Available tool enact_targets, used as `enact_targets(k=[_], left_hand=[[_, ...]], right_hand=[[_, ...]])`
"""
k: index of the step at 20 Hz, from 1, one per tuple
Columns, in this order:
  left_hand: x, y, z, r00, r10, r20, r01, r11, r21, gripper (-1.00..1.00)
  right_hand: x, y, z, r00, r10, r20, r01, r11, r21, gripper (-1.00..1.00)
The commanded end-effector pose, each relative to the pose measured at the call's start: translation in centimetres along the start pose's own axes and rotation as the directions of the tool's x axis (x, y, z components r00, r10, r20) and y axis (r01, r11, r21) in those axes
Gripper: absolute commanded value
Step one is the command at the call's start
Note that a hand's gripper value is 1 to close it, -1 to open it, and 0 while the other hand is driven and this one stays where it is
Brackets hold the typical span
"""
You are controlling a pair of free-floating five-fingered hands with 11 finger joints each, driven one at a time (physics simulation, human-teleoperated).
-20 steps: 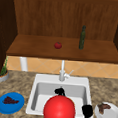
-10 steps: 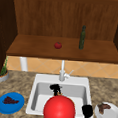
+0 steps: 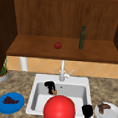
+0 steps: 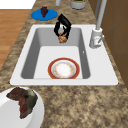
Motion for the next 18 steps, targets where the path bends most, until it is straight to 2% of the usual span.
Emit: enact_targets(k=[1, 7, 12, 18], left_hand=[[1.6, 1.8, 1.0, 0.9965, 0.060, -0.059, -0.058, 0.9976, 0.038, 1.00], [4.5, 4.4, 2.6, 0.9955, 0.078, -0.054, -0.076, 0.9965, 0.036, 1.00], [8.1, 5.4, 4.3, 0.9970, 0.071, -0.030, -0.070, 0.9972, 0.027, 1.00], [12.3, 6.6, 6.4, 0.9973, 0.066, -0.031, -0.065, 0.9976, 0.023, 1.00]], right_hand=[[0.0, 0.0, 0.0, 1.000, 0.000, 0.000, 0.000, 1.000, 0.000, 0.00], [0.0, 0.0, 0.0, 1.000, 0.000, 0.000, 0.000, 1.000, 0.000, 0.00], [0.0, 0.0, 0.0, 1.000, 0.000, 0.000, 0.000, 1.000, 0.000, 0.00], [0.0, 0.0, 0.0, 1.000, 0.000, 0.000, 0.000, 1.000, 0.000, 0.00]])
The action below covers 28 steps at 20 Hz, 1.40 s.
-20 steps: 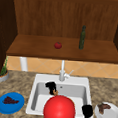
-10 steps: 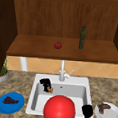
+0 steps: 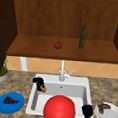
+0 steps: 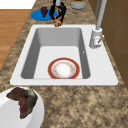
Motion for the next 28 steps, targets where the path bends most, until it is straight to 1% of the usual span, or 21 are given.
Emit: enact_targets(k=[1, 4, 7, 9, 10, 16, 20, 24, 28], left_hand=[[2.7, 0.8, 1.3, 0.9990, 0.040, -0.022, -0.039, 0.9988, 0.028, 1.00], [4.7, 1.5, 2.3, 0.9985, 0.046, -0.028, -0.045, 0.9984, 0.033, 1.00], [6.7, 2.3, 3.3, 0.9975, 0.062, -0.033, -0.061, 0.9974, 0.039, 1.00], [8.0, 2.6, 3.8, 0.9974, 0.064, -0.034, -0.063, 0.9973, 0.037, 1.00], [8.8, 2.5, 3.9, 0.9973, 0.064, -0.037, -0.062, 0.9976, 0.030, 1.00], [13.3, 3.2, 5.3, 0.9970, 0.069, -0.035, -0.068, 0.9972, 0.030, 1.00], [15.9, 3.1, 6.6, 0.9969, 0.069, -0.038, -0.068, 0.9972, 0.031, 1.00], [17.7, 2.3, 8.2, 0.9968, 0.069, -0.040, -0.069, 0.9974, 0.022, 1.00], [19.6, 1.9, 9.8, 0.9961, 0.076, -0.044, -0.075, 0.9969, 0.023, 1.00]], right_hand=[[0.0, 0.0, 0.0, 1.000, 0.000, 0.000, 0.000, 1.000, 0.000, 0.00], [0.0, 0.0, 0.0, 1.000, 0.000, 0.000, 0.000, 1.000, 0.000, 0.00], [0.0, 0.0, 0.0, 1.000, 0.000, 0.000, 0.000, 1.000, 0.000, 0.00], [0.0, 0.0, 0.0, 1.000, 0.000, 0.000, 0.000, 1.000, 0.000, 0.00], [0.0, 0.0, 0.0, 1.000, 0.000, 0.000, 0.000, 1.000, 0.000, 0.00], [0.0, 0.0, 0.0, 1.000, 0.000, 0.000, 0.000, 1.000, 0.000, 0.00], [0.0, 0.0, 0.0, 1.000, 0.000, 0.000, 0.000, 1.000, 0.000, 0.00], [0.0, 0.0, 0.0, 1.000, 0.000, 0.000, 0.000, 1.000, 0.000, 0.00], [0.0, 0.0, 0.0, 1.000, 0.000, 0.000, 0.000, 1.000, 0.000, 0.00]])
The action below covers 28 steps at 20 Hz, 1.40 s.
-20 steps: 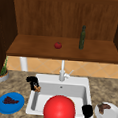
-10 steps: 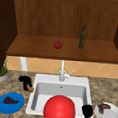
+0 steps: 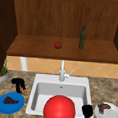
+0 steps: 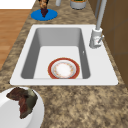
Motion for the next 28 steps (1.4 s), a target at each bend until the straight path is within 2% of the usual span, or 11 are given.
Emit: enact_targets(k=[1, 8, 12, 16, 18, 21, 24, 26, 28], left_hand=[[1.8, -0.4, 1.6, 0.9984, 0.047, -0.032, -0.046, 0.9986, 0.027, 1.00], [6.1, -2.6, 3.9, 0.9988, 0.030, -0.038, -0.030, 0.9995, 0.006, 1.00], [8.8, -4.8, 5.3, 0.9997, 0.008, -0.022, -0.008, 1.0000, 0.002, 1.00], [10.7, -6.8, 5.9, 0.9996, 0.015, -0.023, -0.015, 0.9999, -0.001, 1.00], [10.6, -7.3, 6.2, 0.9994, 0.022, -0.025, -0.022, 0.9997, 0.005, 1.00], [10.0, -7.2, 6.3, 0.9996, -0.001, -0.029, 0.001, 1.0000, 0.006, 1.00], [8.8, -7.2, 6.9, 0.9994, 0.002, -0.035, -0.002, 0.9999, 0.010, 1.00], [9.4, -8.3, 7.6, 0.9994, -0.003, -0.036, 0.003, 1.0000, 0.004, 1.00], [10.8, -10.1, 8.8, 0.9993, -0.023, -0.028, 0.023, 0.9997, 0.000, 1.00]], right_hand=[[0.0, 0.0, 0.0, 1.000, 0.000, 0.000, 0.000, 1.000, 0.000, 0.00], [0.0, 0.0, 0.0, 1.000, 0.000, 0.000, 0.000, 1.000, 0.000, 0.00], [0.0, 0.0, 0.0, 1.000, 0.000, 0.000, 0.000, 1.000, 0.000, 0.00], [0.0, 0.0, 0.0, 1.000, 0.000, 0.000, 0.000, 1.000, 0.000, 0.00], [0.0, 0.0, 0.0, 1.000, 0.000, 0.000, 0.000, 1.000, 0.000, 0.00], [0.0, 0.0, 0.0, 1.000, 0.000, 0.000, 0.000, 1.000, 0.000, 0.00], [0.0, 0.0, 0.0, 1.000, 0.000, 0.000, 0.000, 1.000, 0.000, 0.00], [0.0, 0.0, 0.0, 1.000, 0.000, 0.000, 0.000, 1.000, 0.000, 0.00], [0.0, 0.0, 0.0, 1.000, 0.000, 0.000, 0.000, 1.000, 0.000, 0.00]])
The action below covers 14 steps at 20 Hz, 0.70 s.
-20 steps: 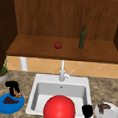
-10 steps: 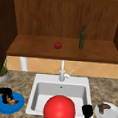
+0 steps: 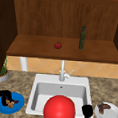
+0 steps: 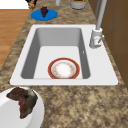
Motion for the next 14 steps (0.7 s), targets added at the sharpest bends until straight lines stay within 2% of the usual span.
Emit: enact_targets(k=[1, 3, 6, 8, 9, 12, 14], left_hand=[[1.4, -2.3, 1.6, 0.9996, -0.024, -0.013, 0.024, 0.9996, 0.014, 1.00], [1.8, -3.4, 2.0, 0.9996, -0.024, -0.014, 0.024, 0.9996, 0.016, 1.00], [-0.5, -3.1, 2.6, 0.9991, -0.039, -0.014, 0.039, 0.9987, 0.031, 1.00], [-1.2, -2.7, 2.8, 0.9987, -0.046, -0.021, 0.047, 0.9987, 0.020, 1.00], [-1.4, -2.4, 2.3, 0.9987, -0.042, -0.027, 0.042, 0.9990, 0.013, 1.00], [-2.0, -2.6, 3.1, 0.9991, -0.023, -0.035, 0.024, 0.9995, 0.020, 1.00], [-2.7, -2.6, 4.2, 0.9996, -0.015, -0.024, 0.015, 0.9997, 0.019, 1.00]], right_hand=[[0.0, 0.0, 0.0, 1.000, 0.000, 0.000, 0.000, 1.000, 0.000, 0.00], [0.0, 0.0, 0.0, 1.000, 0.000, 0.000, 0.000, 1.000, 0.000, 0.00], [0.0, 0.0, 0.0, 1.000, 0.000, 0.000, 0.000, 1.000, 0.000, 0.00], [0.0, 0.0, 0.0, 1.000, 0.000, 0.000, 0.000, 1.000, 0.000, 0.00], [0.0, 0.0, 0.0, 1.000, 0.000, 0.000, 0.000, 1.000, 0.000, 0.00], [0.0, 0.0, 0.0, 1.000, 0.000, 0.000, 0.000, 1.000, 0.000, 0.00], [0.0, 0.0, 0.0, 1.000, 0.000, 0.000, 0.000, 1.000, 0.000, 0.00]])
